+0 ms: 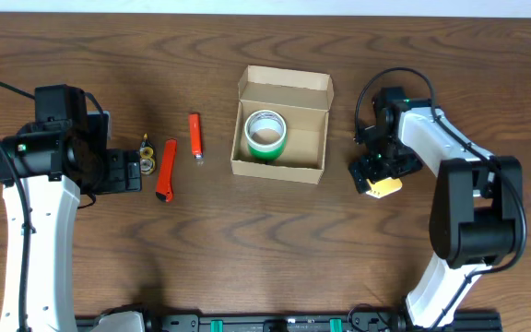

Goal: Pack container
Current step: 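Grasp yellow notepad edge with right gripper and lift it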

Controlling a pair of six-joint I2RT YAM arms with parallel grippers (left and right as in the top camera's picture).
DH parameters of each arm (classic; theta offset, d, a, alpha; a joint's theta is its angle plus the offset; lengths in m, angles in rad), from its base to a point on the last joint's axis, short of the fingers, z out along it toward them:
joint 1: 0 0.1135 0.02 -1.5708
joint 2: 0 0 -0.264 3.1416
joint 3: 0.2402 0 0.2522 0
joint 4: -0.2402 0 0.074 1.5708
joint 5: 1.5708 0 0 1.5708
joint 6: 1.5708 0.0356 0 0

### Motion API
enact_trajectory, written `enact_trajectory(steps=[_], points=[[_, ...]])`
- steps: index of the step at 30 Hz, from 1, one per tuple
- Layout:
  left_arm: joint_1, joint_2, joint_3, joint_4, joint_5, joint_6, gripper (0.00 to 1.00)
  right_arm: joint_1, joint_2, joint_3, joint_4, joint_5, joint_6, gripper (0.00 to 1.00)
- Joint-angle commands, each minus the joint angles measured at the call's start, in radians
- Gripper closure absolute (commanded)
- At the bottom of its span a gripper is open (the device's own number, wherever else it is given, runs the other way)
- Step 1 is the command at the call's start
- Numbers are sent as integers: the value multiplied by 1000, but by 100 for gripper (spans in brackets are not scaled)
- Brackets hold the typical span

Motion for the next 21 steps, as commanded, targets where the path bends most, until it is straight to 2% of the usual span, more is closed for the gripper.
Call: enact_trajectory(steps=[1,7,10,13,14,21], points=[[6,7,19,-3,0,-12,5,14,33,-6,4,4,12,5],[6,7,19,-3,0,-12,5,20,36,-5,44,3,47,33],[6,7,19,-3,0,-12,5,20,36,-2,43,3,58,63],[6,7,19,-3,0,-12,5,20,35,9,41,-5,66,82],[6,7,19,-3,0,-12,5,21,33,15,39,-14,73,84],[6,7,19,-3,0,-12,5,21,5,62,28,-65,79,81]])
